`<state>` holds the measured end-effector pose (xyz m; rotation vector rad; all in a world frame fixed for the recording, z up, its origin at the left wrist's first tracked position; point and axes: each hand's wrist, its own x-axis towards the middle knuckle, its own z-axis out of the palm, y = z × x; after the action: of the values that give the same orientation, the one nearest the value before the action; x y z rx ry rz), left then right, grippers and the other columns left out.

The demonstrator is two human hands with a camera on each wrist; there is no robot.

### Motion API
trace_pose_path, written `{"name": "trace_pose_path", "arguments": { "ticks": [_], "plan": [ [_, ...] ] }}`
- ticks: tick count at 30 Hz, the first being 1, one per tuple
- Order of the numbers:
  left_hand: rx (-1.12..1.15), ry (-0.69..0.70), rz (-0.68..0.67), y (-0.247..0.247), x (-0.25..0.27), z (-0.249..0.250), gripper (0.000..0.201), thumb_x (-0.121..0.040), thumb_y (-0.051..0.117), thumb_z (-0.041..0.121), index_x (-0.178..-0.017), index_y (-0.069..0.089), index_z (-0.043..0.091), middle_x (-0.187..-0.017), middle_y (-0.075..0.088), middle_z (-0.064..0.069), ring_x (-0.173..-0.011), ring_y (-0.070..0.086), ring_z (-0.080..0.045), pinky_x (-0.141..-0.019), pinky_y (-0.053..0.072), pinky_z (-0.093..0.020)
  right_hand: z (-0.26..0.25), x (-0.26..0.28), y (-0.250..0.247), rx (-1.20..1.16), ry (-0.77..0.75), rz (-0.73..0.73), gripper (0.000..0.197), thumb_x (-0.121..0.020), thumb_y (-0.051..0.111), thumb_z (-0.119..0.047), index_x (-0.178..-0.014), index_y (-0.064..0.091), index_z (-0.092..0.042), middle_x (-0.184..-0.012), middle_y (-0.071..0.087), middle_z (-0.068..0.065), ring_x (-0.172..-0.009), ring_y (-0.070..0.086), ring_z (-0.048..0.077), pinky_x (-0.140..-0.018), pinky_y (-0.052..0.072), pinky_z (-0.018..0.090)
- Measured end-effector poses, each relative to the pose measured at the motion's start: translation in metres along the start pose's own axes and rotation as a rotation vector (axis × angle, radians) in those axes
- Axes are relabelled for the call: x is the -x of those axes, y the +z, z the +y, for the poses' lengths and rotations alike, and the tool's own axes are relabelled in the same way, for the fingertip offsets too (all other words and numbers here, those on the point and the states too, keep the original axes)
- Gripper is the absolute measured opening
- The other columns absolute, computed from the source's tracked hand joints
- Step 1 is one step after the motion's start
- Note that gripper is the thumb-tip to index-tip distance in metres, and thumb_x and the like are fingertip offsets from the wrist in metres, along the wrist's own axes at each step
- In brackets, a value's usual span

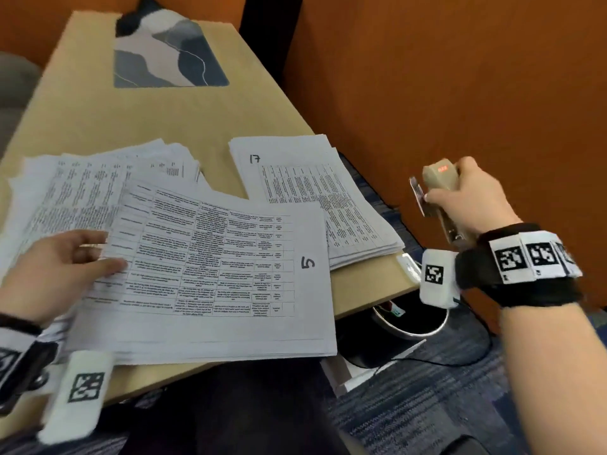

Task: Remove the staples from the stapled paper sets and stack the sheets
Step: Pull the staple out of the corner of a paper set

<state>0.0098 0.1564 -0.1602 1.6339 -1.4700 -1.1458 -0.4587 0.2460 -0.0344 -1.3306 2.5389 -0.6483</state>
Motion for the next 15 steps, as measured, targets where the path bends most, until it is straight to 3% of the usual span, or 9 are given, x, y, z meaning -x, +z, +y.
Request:
{"name": "trace_pose_path", "arguments": {
  "ticks": [2,4,6,8,10,11,13,15],
  "plan": [
    [-0.04,0.014,0.015,0.013,0.024,0.031,0.029,-0.074,0.074,0.005,-0.086,0.058,0.025,-0.078,0.071,-0.01,-0.073,0.065,-0.031,-0.08,0.052,-0.048,-0.049,-0.01,0.008,0.093,-0.238,0.024,0.041,-0.086,0.064,-0.023,-0.119,0.047,-0.004,-0.117,0.056,0.018,-0.103,0.052,0.033,-0.083,0.043,0.039],
    [-0.046,0.008,0.01,0.017,0.029,0.036,0.03,-0.078,0.069,-0.001,-0.081,0.053,0.024,-0.06,0.066,0.003,-0.062,0.06,-0.023,-0.065,0.047,-0.034,-0.093,-0.024,0.036,0.198,-0.431,-0.028,0.038,-0.084,0.065,-0.019,-0.116,0.052,-0.003,-0.113,0.058,0.019,-0.104,0.053,0.034,-0.081,0.039,0.034],
    [-0.054,-0.008,0.039,0.02,0.032,0.041,0.032,-0.08,0.064,-0.005,-0.081,0.05,0.023,-0.056,0.06,0.005,-0.059,0.056,-0.021,-0.055,0.038,-0.027,-0.129,-0.039,0.074,0.304,-0.518,-0.162,0.038,-0.083,0.066,-0.015,-0.117,0.054,-0.004,-0.115,0.059,0.017,-0.105,0.054,0.033,-0.081,0.041,0.033],
    [-0.082,0.037,0.055,0.022,0.037,0.047,0.026,-0.081,0.064,-0.002,-0.091,0.052,0.02,-0.072,0.066,-0.002,-0.07,0.062,-0.026,-0.06,0.044,-0.028,-0.152,-0.047,0.105,0.479,-0.585,-0.25,0.041,-0.083,0.067,-0.018,-0.12,0.055,-0.005,-0.119,0.06,0.016,-0.109,0.054,0.032,-0.081,0.045,0.032],
    [-0.102,0.024,0.061,0.021,0.038,0.049,0.029,-0.081,0.064,0.002,-0.1,0.051,0.02,-0.086,0.07,-0.007,-0.082,0.065,-0.027,-0.073,0.05,-0.033,-0.166,-0.05,0.125,0.63,-0.64,-0.283,0.041,-0.085,0.064,-0.022,-0.123,0.054,-0.01,-0.122,0.06,0.011,-0.113,0.054,0.029,-0.068,0.041,0.024],
    [-0.11,0.017,0.06,0.02,0.039,0.049,0.03,-0.081,0.064,0.003,-0.101,0.051,0.021,-0.088,0.071,-0.008,-0.083,0.066,-0.027,-0.076,0.052,-0.036,-0.17,-0.051,0.132,0.667,-0.652,-0.318,0.041,-0.085,0.064,-0.021,-0.124,0.054,-0.011,-0.123,0.06,0.009,-0.114,0.054,0.028,-0.068,0.04,0.022],
    [-0.101,0.015,0.065,0.02,0.039,0.048,0.032,-0.081,0.063,0.002,-0.104,0.052,0.021,-0.085,0.07,-0.007,-0.079,0.066,-0.025,-0.073,0.053,-0.035,-0.176,-0.053,0.145,0.692,-0.671,-0.408,0.039,-0.085,0.063,-0.018,-0.123,0.055,-0.012,-0.123,0.06,0.01,-0.113,0.054,0.029,-0.087,0.044,0.028],
    [-0.099,0.029,0.072,0.019,0.039,0.049,0.035,-0.082,0.063,0.002,-0.108,0.052,0.022,-0.074,0.065,-0.002,-0.065,0.06,-0.016,-0.056,0.046,-0.024,-0.183,-0.052,0.151,0.691,-0.642,-0.445,0.034,-0.088,0.057,-0.021,-0.121,0.057,-0.012,-0.124,0.06,0.012,-0.112,0.055,0.03,-0.098,0.042,0.034]
  ]
}}
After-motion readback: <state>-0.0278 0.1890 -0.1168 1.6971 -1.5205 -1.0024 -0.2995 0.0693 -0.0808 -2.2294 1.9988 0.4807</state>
